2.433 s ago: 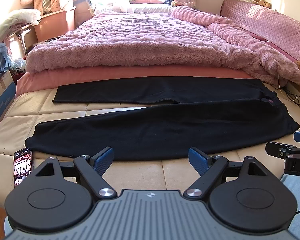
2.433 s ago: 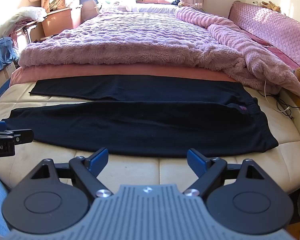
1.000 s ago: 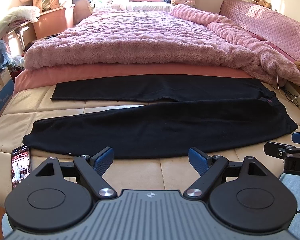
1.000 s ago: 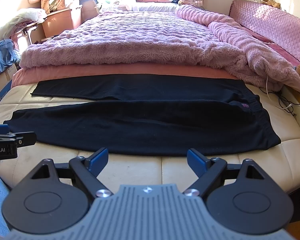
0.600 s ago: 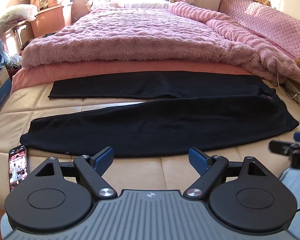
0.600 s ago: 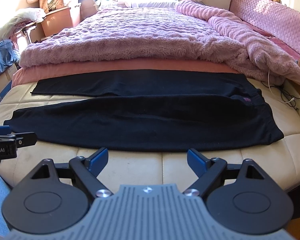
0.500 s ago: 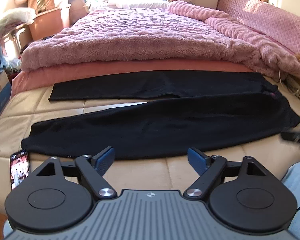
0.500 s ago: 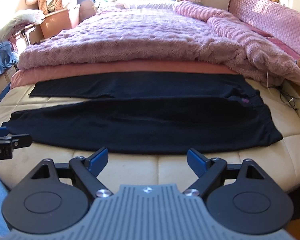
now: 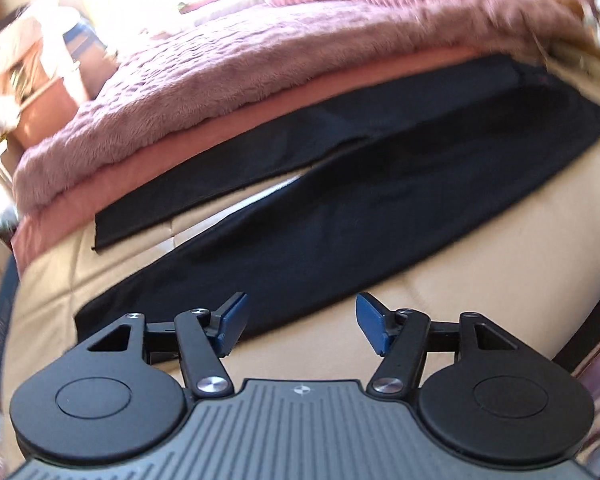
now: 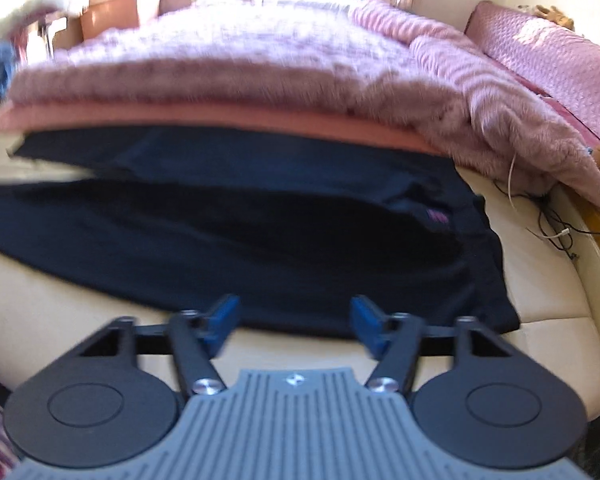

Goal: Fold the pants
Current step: 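Grasp the black pants edge with the left gripper while the right gripper grasps the waistband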

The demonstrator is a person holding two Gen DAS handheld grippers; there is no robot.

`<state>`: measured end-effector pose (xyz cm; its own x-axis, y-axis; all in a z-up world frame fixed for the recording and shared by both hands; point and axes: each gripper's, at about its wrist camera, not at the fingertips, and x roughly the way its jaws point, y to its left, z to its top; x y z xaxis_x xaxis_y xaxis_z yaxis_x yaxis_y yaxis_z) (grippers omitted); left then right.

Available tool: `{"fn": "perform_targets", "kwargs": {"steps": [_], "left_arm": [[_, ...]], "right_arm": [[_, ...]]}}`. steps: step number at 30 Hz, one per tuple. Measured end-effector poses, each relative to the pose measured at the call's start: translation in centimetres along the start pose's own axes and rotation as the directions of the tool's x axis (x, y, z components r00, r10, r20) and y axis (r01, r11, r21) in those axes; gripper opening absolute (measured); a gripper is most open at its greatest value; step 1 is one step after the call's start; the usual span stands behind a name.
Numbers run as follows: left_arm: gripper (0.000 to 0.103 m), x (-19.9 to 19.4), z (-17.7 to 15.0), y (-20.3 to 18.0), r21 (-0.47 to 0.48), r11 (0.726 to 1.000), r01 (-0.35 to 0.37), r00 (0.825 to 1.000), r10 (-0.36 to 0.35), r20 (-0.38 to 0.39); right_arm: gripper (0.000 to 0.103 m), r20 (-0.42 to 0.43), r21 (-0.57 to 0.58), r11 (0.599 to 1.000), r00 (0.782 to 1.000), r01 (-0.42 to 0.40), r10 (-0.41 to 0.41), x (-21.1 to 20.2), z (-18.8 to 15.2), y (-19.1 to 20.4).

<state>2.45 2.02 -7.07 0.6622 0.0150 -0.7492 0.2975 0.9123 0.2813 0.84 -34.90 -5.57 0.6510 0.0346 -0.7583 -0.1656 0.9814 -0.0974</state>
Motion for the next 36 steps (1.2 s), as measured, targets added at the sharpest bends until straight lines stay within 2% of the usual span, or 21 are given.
{"fn": "perform_targets", "kwargs": {"steps": [3,6,8,12,14,17,21,23,26,27,28,30,31,33,35,36], "left_arm": [[0.067,1.4,-0.8,-0.4,0.098,0.993,-0.072,0.997,0.075,-0.027],[0.066,2.5,-1.8,-0.9,0.226,0.963,-0.146,0.988,0.155,-0.02],[0.066,3.3,-3.0,-1.5,0.329,0.926,-0.186,0.979,0.203,-0.017],[0.061,4.9,-5.1,-2.1,0.501,0.824,-0.265,0.954,0.3,0.012],[0.058,5.8,-5.5,-1.9,0.533,0.801,-0.271,0.949,0.316,0.006],[0.055,7.0,-5.6,-1.4,0.547,0.788,-0.283,0.941,0.338,0.001],[0.055,8.3,-5.7,-1.4,0.6,0.734,-0.318,0.928,0.371,0.039],[0.055,8.8,-5.9,-1.3,0.622,0.715,-0.319,0.928,0.37,0.049],[0.052,8.9,-6.6,-1.7,0.676,0.662,-0.324,0.925,0.371,0.08],[0.045,9.1,-6.9,-1.7,0.697,0.638,-0.326,0.92,0.383,0.079],[0.036,9.4,-7.1,-1.7,0.714,0.619,-0.328,0.913,0.403,0.07],[0.029,10.3,-7.6,-1.3,0.751,0.571,-0.332,0.889,0.455,0.047],[0.028,10.4,-7.8,-1.1,0.762,0.556,-0.331,0.889,0.456,0.054],[0.024,10.5,-7.9,-1.2,0.774,0.544,-0.324,0.892,0.448,0.059],[0.022,11.0,-8.1,-1.5,0.806,0.489,-0.334,0.885,0.458,0.089],[0.022,11.3,-8.0,-1.7,0.81,0.474,-0.346,0.879,0.464,0.104]], "right_arm": [[0.041,-0.044,-0.074,0.996,0.998,0.041,-0.045,1.8,-0.4,-1.6],[0.039,-0.079,-0.092,0.994,0.995,0.055,-0.063,3.3,-0.6,-3.2],[0.039,-0.092,-0.093,0.994,0.994,0.056,-0.065,4.1,-0.8,-3.9],[0.039,-0.12,-0.115,0.991,0.989,0.068,-0.082,5.5,-0.7,-4.7],[0.039,-0.126,-0.144,0.987,0.987,0.077,-0.095,5.9,-0.7,-4.7],[0.039,-0.14,-0.152,0.985,0.984,0.086,-0.108,6.3,-0.6,-4.9],[0.039,-0.148,-0.135,0.987,0.983,0.085,-0.105,6.7,-0.5,-5.1],[0.039,-0.151,-0.136,0.987,0.983,0.083,-0.103,6.8,-0.6,-5.2],[0.04,-0.157,-0.148,0.985,0.982,0.086,-0.109,6.9,-0.7,-5.4],[0.04,-0.159,-0.158,0.983,0.981,0.09,-0.115,7.0,-0.8,-5.5],[0.04,-0.162,-0.168,0.981,0.979,0.096,-0.123,7.0,-0.9,-5.6],[0.04,-0.169,-0.186,0.977,0.976,0.106,-0.138,7.1,-1.1,-6.1],[0.04,-0.171,-0.196,0.974,0.974,0.112,-0.147,7.1,-1.2,-6.4],[0.041,-0.171,-0.207,0.97,0.972,0.127,-0.164,6.9,-1.4,-7.1],[0.044,-0.172,-0.19,0.973,0.971,0.135,-0.168,6.8,-1.5,-7.9],[0.045,-0.171,-0.18,0.974,0.971,0.137,-0.168,6.7,-1.5,-8.2]]}}
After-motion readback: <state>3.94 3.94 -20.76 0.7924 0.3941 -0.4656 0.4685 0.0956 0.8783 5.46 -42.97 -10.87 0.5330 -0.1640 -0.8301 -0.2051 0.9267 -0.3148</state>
